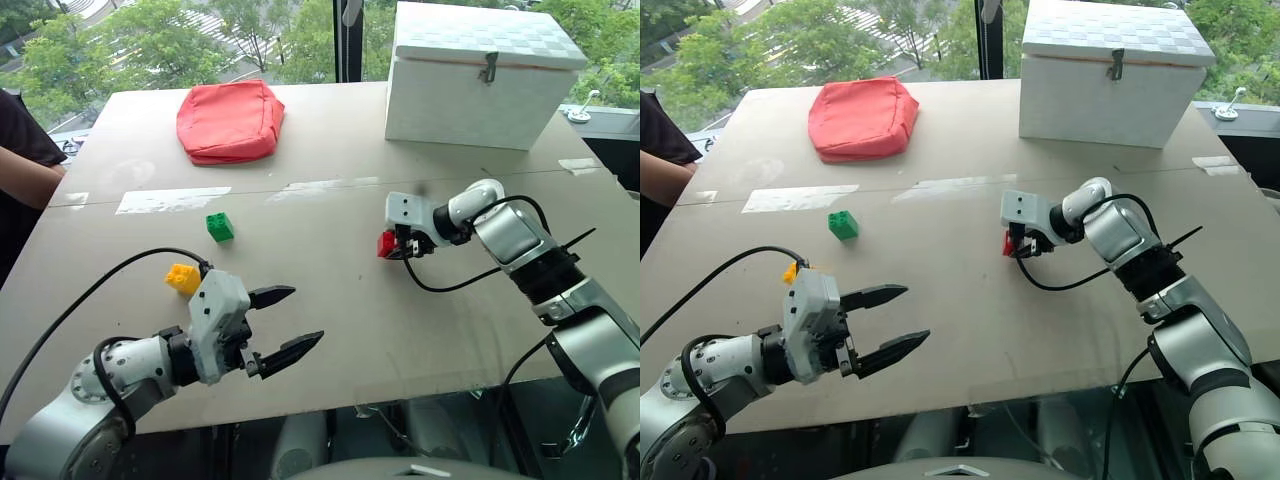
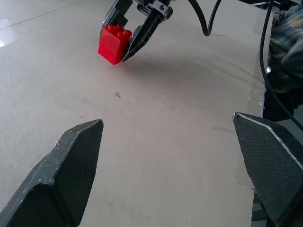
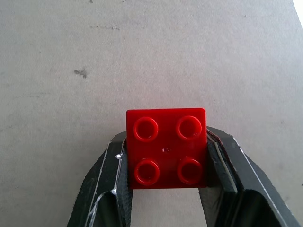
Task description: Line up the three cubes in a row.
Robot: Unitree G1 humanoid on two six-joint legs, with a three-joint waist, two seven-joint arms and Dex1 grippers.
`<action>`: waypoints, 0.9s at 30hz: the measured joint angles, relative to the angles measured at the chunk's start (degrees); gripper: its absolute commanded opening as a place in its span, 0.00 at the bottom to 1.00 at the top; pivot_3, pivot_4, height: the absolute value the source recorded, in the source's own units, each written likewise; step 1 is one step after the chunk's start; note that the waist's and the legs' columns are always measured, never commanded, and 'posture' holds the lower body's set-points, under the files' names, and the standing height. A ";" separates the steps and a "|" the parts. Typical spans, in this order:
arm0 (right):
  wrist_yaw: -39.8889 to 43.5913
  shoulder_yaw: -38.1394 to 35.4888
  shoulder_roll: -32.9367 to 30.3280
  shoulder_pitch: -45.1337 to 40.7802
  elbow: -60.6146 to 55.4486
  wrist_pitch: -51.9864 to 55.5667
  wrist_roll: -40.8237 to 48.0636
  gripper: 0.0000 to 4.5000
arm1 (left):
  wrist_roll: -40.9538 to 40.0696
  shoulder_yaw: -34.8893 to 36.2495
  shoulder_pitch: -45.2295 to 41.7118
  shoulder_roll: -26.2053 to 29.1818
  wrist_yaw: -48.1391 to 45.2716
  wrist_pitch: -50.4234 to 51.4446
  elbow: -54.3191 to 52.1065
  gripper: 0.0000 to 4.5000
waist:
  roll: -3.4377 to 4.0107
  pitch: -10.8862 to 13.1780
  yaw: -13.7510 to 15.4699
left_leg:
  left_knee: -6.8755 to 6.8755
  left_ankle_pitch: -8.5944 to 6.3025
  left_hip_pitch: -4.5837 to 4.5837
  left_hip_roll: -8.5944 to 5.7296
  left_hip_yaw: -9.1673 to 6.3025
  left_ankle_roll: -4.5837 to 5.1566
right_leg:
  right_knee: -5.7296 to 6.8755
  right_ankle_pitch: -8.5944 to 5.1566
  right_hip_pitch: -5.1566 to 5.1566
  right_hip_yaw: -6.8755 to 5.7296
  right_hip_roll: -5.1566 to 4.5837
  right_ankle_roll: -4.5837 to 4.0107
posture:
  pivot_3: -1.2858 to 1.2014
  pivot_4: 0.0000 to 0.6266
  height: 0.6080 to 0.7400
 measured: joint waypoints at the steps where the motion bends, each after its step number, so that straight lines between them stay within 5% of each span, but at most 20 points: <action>1: 0.10 0.01 0.04 0.00 0.12 -0.07 -0.13 0.30 | 0.01 0.00 0.17 0.00 0.01 -0.05 -0.13 1.00 | 0.01 0.00 0.00 | 0.00 0.00 0.00 0.00 0.00 0.00 | 0.00 0.00 0.00 0.00 0.00 0.00 | 0.52 0.24 1.00; 27: 7.55 1.12 4.35 -4.34 9.68 -6.05 -5.68 0.30 | 0.60 4.26 1.99 0.18 0.01 -2.27 -0.37 1.00 | 0.04 0.03 -0.09 | -0.03 0.00 0.02 0.00 0.01 -0.01 | 0.00 0.00 -0.01 -0.02 -0.01 0.00 | 0.52 0.24 1.00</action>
